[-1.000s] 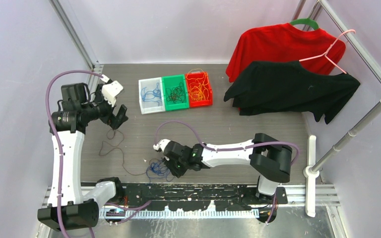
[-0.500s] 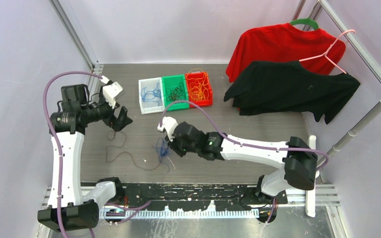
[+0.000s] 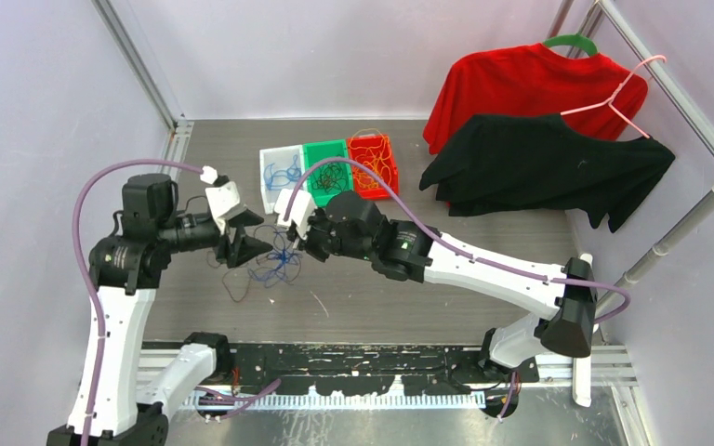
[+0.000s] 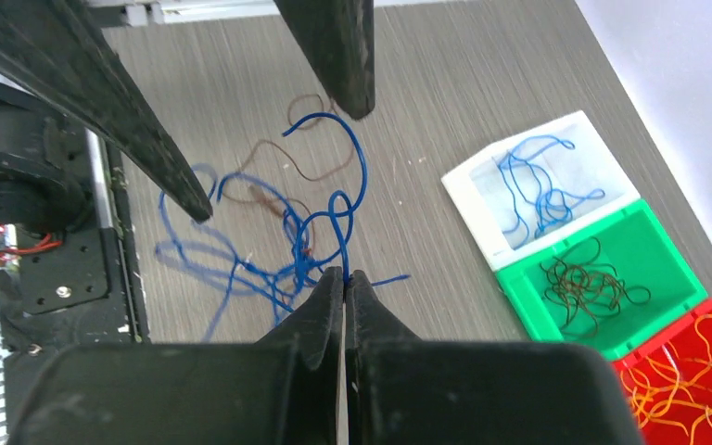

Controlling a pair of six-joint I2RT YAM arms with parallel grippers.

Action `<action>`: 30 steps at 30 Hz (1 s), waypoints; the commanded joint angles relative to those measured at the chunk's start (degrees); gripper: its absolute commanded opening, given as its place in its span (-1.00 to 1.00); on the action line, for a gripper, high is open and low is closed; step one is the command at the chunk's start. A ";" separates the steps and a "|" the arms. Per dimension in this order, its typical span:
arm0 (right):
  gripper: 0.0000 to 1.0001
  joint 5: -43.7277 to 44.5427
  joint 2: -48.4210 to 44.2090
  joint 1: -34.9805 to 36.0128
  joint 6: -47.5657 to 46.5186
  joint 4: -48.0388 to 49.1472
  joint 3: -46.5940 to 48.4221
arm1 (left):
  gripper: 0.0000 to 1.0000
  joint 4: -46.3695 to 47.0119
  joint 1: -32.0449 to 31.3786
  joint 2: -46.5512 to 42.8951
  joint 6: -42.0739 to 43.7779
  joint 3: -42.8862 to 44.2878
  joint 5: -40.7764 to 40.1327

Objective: Untangle the cables
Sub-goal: Untie the cable.

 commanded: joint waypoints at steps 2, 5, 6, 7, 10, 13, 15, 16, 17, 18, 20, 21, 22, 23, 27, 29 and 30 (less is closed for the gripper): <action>-0.98 -6.50 -1.35 -0.38 0.77 2.24 2.73 | 0.06 4.85 -0.95 -3.48 1.05 -2.67 2.56; -0.98 -10.30 -1.66 -0.58 2.80 2.98 2.78 | -0.02 6.84 -1.69 -5.19 2.53 -4.30 2.11; -0.98 -11.51 -1.65 -0.58 3.19 3.00 2.95 | -0.04 7.81 -1.78 -5.53 2.54 -4.64 1.62; -0.98 -12.59 -1.63 -0.66 3.47 3.00 3.06 | -0.07 8.01 -1.95 -5.72 3.09 -4.78 1.54; -0.98 -14.74 -1.25 -1.20 4.67 2.92 3.63 | -0.14 5.62 -2.77 -5.63 7.20 -4.41 1.50; -0.98 -16.37 -0.68 -1.37 5.42 2.91 4.27 | -0.27 1.33 -4.44 -4.45 10.58 -3.38 0.73; -0.98 -16.69 -0.25 -1.48 5.97 3.27 4.61 | -0.37 1.14 -5.39 -4.30 10.68 -3.40 -0.15; -0.98 -16.91 -0.03 -1.65 6.16 3.49 4.67 | -0.43 0.56 -5.95 -4.15 10.91 -3.42 -0.47; -0.98 -17.09 0.11 -1.72 6.31 3.66 4.84 | -0.50 -0.30 -6.52 -3.84 11.67 -3.27 -1.02; -0.98 -17.32 0.16 -1.84 6.55 3.71 4.89 | -0.57 -1.59 -7.19 -3.39 12.74 -2.92 -1.94; -0.98 -17.66 0.04 -2.06 7.01 3.79 4.75 | -0.73 -2.57 -7.99 -3.05 13.89 -2.74 -4.00; -0.98 -17.83 -0.09 -2.07 7.21 3.83 4.67 | -0.78 -2.15 -8.02 -3.15 14.19 -2.83 -4.61; -0.98 -18.06 -0.26 -2.12 7.37 3.91 4.41 | -0.84 -1.28 -8.04 -3.33 14.09 -3.08 -4.78; -0.98 -18.20 -0.40 -2.15 7.60 4.19 4.26 | -0.89 -0.09 -7.98 -3.69 13.66 -3.52 -4.92; -0.98 -18.22 -1.16 -2.48 8.92 4.88 3.40 | -1.00 9.43 -8.02 -5.72 6.76 -5.84 -8.07; -0.97 -17.46 -2.31 -3.44 11.15 7.10 1.31 | -1.00 14.84 -8.04 -6.96 3.33 -6.66 -10.27; -0.95 -17.39 -3.11 -4.51 12.49 8.63 -0.17 | -1.00 16.95 -7.98 -7.51 2.15 -6.93 -11.22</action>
